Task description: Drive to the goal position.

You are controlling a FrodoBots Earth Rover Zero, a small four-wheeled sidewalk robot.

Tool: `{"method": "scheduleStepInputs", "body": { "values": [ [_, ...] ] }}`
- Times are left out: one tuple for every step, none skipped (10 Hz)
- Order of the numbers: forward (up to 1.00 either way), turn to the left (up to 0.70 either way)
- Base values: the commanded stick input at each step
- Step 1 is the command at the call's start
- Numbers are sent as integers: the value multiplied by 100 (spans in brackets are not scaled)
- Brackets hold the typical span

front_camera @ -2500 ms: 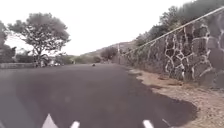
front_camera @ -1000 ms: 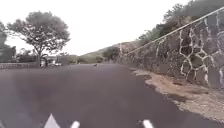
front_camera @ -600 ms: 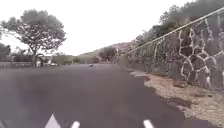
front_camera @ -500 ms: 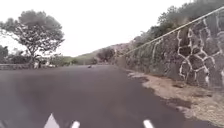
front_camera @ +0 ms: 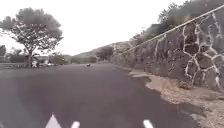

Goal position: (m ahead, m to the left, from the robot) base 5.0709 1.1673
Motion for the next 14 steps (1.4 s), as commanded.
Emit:
{"method": "scheduleStepInputs", "body": {
  "values": [
    [50,0],
    [50,0],
    [50,0],
    [50,0],
    [50,0],
    [50,0],
    [50,0],
    [50,0],
    [50,0],
    [50,0],
    [50,0],
    [50,0],
    [50,0],
    [50,0]
  ]
}}
